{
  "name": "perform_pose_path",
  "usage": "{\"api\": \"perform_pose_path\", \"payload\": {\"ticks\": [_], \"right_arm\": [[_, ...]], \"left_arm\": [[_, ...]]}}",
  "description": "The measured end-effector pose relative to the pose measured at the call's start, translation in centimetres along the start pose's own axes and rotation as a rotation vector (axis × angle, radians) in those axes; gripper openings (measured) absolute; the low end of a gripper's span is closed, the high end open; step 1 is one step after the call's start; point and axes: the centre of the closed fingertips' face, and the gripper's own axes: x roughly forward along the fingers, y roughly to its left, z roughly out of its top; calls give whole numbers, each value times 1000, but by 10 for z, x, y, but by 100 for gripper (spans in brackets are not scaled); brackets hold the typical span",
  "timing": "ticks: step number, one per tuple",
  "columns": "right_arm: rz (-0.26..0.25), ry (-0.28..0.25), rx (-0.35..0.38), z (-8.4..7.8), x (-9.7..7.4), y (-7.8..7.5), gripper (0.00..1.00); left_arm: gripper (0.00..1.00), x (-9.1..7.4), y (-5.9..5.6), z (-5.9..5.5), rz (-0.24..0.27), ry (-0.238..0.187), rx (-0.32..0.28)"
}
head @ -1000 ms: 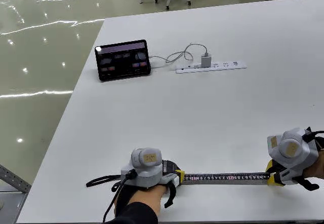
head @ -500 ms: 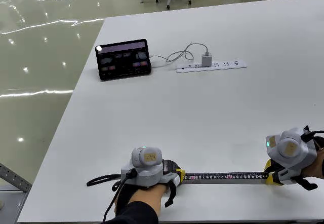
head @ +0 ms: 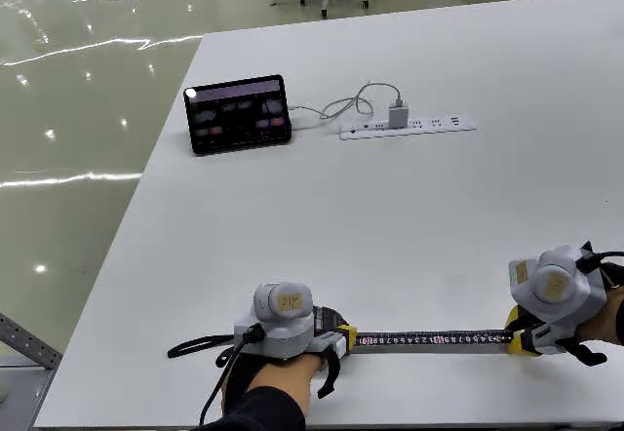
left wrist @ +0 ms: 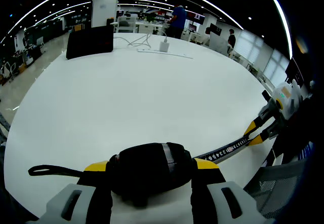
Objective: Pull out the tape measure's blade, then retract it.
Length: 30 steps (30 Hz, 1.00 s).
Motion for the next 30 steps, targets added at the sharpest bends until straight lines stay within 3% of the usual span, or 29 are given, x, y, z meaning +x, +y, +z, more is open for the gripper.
{"api": "perform_pose_path", "payload": {"ticks": [30], "right_arm": [[-7, -16, 1, 9, 3, 0, 11]], "left_arm": [[59, 0, 0, 0, -1, 0, -1]]}}
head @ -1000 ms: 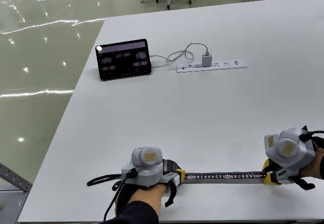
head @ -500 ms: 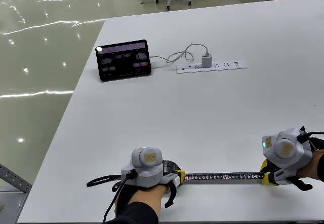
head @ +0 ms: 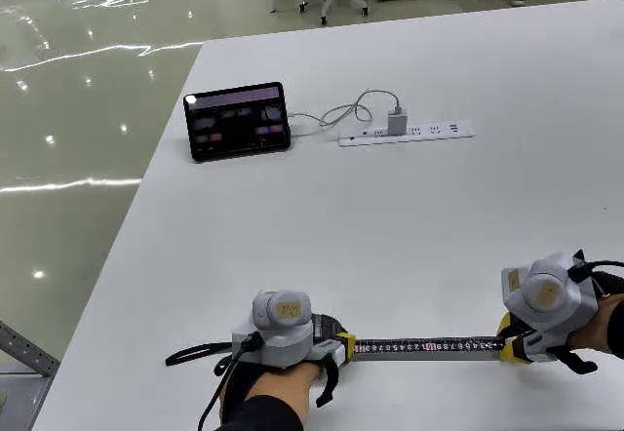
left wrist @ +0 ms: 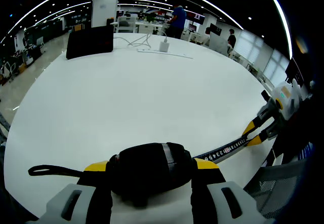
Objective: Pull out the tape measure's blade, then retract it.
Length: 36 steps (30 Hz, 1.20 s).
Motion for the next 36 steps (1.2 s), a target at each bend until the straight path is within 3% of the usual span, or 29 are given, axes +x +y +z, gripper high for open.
{"api": "perform_pose_path", "payload": {"ticks": [36], "right_arm": [[-1, -10, -8, 13, 5, 2, 11]], "left_arm": [[59, 0, 0, 0, 0, -1, -2]]}}
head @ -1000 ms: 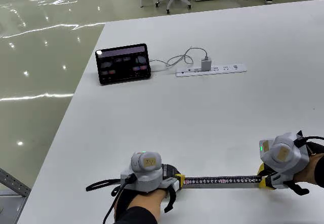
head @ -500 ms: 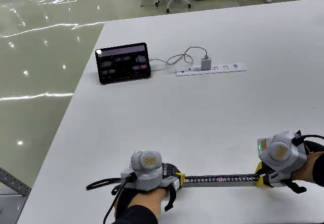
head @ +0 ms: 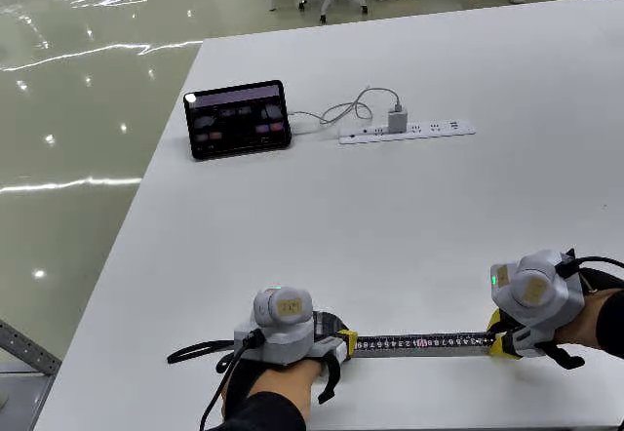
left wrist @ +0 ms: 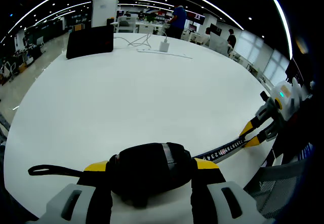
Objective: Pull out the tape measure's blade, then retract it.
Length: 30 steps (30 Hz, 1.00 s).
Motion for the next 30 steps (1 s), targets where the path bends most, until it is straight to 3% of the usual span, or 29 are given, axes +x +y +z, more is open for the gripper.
{"api": "perform_pose_path", "payload": {"ticks": [30], "right_arm": [[1, -11, 4, 10, 4, 2, 11]], "left_arm": [[59, 0, 0, 0, -1, -1, -2]]}}
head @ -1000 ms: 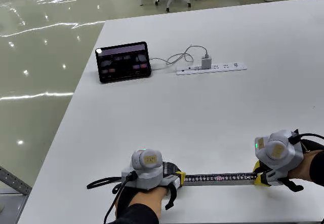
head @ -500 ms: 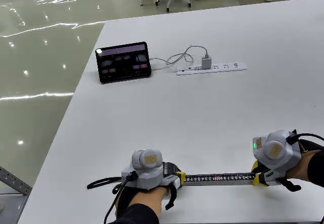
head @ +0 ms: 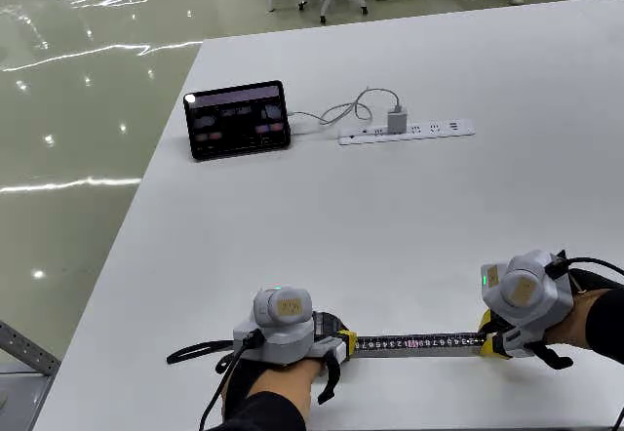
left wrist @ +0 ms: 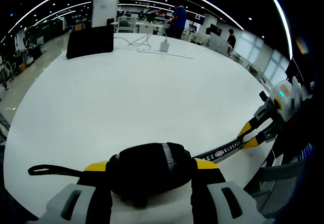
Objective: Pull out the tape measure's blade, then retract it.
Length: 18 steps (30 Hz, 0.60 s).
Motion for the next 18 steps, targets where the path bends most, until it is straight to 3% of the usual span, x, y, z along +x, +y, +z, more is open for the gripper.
{"api": "perform_pose_path", "payload": {"ticks": [18], "right_arm": [[-5, -2, -3, 3, 2, 1, 11]], "left_arm": [[59, -1, 0, 0, -1, 1, -1]]}}
